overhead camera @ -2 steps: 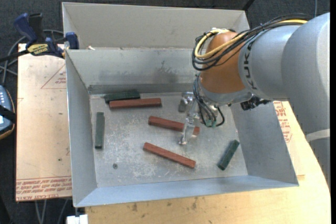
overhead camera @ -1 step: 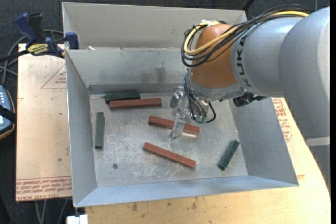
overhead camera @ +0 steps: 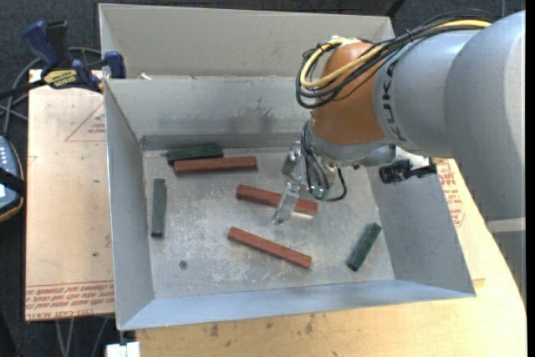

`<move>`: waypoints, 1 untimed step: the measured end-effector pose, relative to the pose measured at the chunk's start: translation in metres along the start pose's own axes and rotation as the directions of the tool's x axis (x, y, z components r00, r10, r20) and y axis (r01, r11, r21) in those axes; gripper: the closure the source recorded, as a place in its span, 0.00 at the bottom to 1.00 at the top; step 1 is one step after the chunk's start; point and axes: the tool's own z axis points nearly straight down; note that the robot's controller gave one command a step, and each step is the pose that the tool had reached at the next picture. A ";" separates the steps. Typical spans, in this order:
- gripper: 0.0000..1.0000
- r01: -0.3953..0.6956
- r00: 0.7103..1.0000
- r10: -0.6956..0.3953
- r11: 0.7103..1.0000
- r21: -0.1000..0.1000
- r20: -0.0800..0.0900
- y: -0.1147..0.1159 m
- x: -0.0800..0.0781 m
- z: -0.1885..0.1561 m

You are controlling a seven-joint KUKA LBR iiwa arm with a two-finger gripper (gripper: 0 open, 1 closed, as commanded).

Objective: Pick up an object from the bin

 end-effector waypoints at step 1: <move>0.00 0.065 0.998 -0.065 0.998 0.000 0.001 0.025 -0.002 0.031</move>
Offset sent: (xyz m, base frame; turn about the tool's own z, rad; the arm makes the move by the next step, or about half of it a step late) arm 0.0105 0.0216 -0.0295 -0.0638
